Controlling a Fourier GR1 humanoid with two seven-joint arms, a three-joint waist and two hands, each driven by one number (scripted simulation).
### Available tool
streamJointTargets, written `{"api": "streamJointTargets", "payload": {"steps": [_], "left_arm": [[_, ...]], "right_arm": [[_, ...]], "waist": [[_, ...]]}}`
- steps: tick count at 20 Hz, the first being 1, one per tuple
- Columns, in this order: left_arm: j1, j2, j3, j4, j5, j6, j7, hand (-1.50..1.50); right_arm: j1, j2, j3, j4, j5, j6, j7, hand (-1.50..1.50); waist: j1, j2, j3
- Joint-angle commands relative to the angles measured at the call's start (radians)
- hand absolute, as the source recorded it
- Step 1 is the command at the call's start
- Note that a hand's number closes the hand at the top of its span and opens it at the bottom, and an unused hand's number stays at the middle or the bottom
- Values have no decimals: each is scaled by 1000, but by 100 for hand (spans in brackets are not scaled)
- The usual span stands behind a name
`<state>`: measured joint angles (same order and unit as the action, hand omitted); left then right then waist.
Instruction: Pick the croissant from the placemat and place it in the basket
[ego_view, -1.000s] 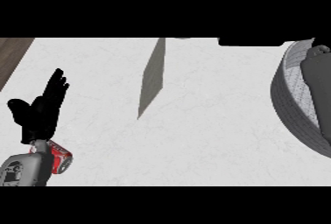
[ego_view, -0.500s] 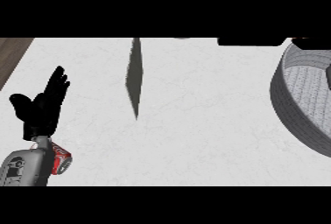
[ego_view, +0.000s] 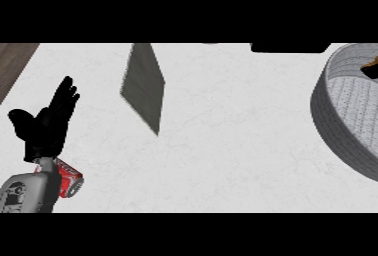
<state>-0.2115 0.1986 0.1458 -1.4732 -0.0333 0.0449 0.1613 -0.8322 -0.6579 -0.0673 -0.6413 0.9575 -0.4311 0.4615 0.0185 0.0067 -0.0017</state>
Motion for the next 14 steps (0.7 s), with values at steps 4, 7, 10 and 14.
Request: {"api": "streamJointTargets", "payload": {"steps": [4,7,10,14], "left_arm": [[15,5,17,-12,6,-2,-14,0],[14,-1,14,25,-2,-5,-47,0],[-7,-5,-13,-35,-9,-1,35,0],[-46,-5,8,49,-10,7,-3,0]], "right_arm": [[-83,-29,62,39,131,67,30,150],[-94,1,32,133,139,-5,2,150],[-173,-13,7,265,149,0,-8,150],[-211,-16,31,273,153,216,45,150]], "waist": [[-7,-5,1],[-4,-2,2],[10,3,3],[0,2,1]]}}
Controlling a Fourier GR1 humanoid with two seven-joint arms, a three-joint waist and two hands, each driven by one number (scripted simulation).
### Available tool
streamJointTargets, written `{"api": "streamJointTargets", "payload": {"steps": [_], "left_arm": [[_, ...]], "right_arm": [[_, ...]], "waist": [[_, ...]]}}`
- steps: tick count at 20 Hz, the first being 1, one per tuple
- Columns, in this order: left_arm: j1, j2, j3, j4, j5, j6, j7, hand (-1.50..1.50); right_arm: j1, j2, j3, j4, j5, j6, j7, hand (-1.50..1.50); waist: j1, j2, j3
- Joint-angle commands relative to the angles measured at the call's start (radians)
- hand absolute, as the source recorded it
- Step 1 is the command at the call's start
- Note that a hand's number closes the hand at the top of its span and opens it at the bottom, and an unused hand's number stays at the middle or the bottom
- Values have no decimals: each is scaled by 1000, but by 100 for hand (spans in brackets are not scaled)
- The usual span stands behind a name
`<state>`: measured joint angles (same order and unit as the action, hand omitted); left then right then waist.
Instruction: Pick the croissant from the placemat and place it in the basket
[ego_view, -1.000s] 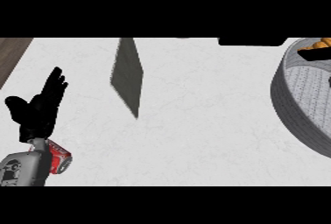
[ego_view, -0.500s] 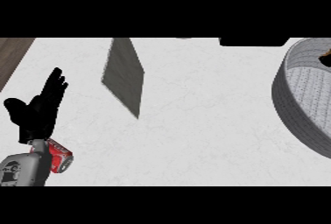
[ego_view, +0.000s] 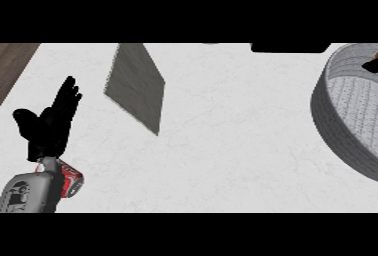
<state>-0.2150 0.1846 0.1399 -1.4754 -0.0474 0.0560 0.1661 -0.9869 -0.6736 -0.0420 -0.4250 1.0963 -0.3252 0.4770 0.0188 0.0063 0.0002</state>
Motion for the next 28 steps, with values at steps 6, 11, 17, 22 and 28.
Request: {"api": "streamJointTargets", "payload": {"steps": [6,11,17,22,28], "left_arm": [[-56,18,12,2,10,-7,52,0],[23,-23,-27,-47,-21,13,11,0],[-29,-10,-11,-14,-9,4,33,0],[-71,27,36,40,31,-31,16,0],[39,-22,-5,11,-16,2,-46,0]], "right_arm": [[7,19,-39,145,-10,36,-27,150],[32,-27,-75,176,-27,-19,-117,150],[5,-64,-61,226,10,4,-123,150],[6,-42,-47,244,32,8,-101,150],[38,-72,-64,249,15,45,-156,150]], "waist": [[6,3,1],[9,3,1],[12,6,2],[10,6,1],[4,2,1]]}}
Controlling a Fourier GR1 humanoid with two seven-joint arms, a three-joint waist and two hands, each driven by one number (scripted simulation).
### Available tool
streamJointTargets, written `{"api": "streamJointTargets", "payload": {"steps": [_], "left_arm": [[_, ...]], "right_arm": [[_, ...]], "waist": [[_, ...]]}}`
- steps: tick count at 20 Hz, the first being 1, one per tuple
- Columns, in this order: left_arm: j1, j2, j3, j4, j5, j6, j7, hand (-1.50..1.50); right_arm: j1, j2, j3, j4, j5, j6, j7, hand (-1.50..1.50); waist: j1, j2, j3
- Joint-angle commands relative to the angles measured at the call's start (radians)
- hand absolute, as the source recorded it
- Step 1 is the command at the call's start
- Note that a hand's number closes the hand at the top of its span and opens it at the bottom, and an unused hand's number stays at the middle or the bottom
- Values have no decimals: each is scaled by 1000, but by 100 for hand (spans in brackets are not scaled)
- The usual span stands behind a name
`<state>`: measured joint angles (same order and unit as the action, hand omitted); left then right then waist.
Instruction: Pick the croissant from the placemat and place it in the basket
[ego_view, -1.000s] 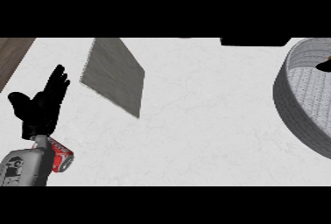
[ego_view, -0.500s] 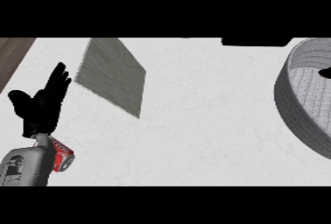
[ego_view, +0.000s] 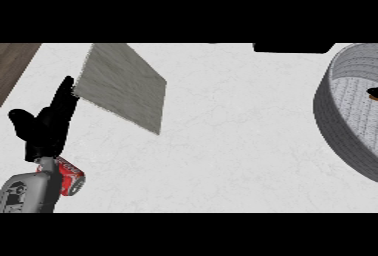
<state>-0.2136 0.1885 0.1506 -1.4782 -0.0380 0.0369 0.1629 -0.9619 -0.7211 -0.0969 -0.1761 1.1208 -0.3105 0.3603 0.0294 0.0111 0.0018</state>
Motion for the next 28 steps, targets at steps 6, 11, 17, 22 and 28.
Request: {"api": "streamJointTargets", "payload": {"steps": [6,11,17,22,28], "left_arm": [[-40,-4,-16,-45,-13,14,63,0],[3,-14,-16,14,-18,2,-16,0],[22,-6,-8,-58,-10,8,21,0],[-83,-8,-6,51,-24,21,34,0],[-2,9,17,32,0,-11,-17,0]], "right_arm": [[17,6,-29,41,-22,42,-24,150],[12,-1,-41,49,-33,75,-27,150],[49,18,-66,66,-62,104,49,150],[41,4,-88,46,-84,97,99,-150],[32,36,-176,-58,-176,-88,53,-150]], "waist": [[3,2,1],[7,3,1],[4,-1,0],[-5,3,0],[-10,-1,0]]}}
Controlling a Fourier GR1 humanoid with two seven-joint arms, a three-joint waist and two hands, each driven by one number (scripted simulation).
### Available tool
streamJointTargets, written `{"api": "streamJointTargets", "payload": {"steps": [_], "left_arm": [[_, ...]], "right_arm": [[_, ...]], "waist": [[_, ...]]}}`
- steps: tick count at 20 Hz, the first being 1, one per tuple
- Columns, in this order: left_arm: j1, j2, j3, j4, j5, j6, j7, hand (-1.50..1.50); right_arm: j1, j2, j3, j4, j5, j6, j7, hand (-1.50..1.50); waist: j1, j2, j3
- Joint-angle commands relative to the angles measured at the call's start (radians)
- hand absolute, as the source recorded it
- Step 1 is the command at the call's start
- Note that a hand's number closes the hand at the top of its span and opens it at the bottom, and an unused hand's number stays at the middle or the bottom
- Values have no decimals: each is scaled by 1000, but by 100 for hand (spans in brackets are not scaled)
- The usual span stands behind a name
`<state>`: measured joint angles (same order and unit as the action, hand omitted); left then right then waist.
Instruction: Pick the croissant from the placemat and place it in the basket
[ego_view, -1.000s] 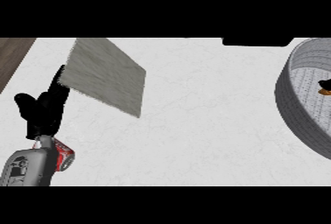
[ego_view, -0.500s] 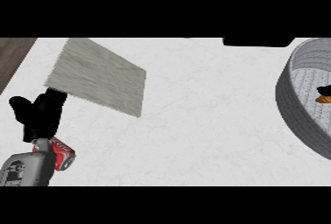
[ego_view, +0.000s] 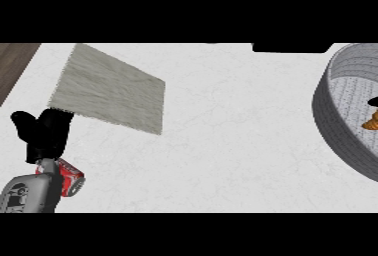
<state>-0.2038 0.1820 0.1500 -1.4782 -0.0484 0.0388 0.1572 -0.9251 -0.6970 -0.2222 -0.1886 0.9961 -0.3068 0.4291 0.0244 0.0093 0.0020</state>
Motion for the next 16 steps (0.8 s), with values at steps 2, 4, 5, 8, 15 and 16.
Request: {"api": "streamJointTargets", "payload": {"steps": [2,4,5,8,15,16], "left_arm": [[7,-19,-12,-27,-12,22,5,0],[17,8,22,-36,30,-10,26,0],[32,2,7,-26,13,-11,-14,0],[-8,17,28,-10,4,15,24,0],[20,8,21,-33,6,13,47,0],[48,12,31,-38,14,6,37,0]], "right_arm": [[5,6,-76,-68,-79,-118,-40,-150],[14,-12,-123,-98,-128,-157,-61,-150],[-33,-26,-148,-109,-152,-143,-52,-150],[-2,-7,-212,-159,-222,-227,-48,-150],[151,-37,-332,-318,-389,-205,-82,-150],[187,-37,-357,-355,-421,-205,-105,-150]], "waist": [[-8,-4,0],[-10,-7,0],[-6,-5,0],[-27,-10,-1],[-59,-23,-3],[-65,-26,-3]]}}
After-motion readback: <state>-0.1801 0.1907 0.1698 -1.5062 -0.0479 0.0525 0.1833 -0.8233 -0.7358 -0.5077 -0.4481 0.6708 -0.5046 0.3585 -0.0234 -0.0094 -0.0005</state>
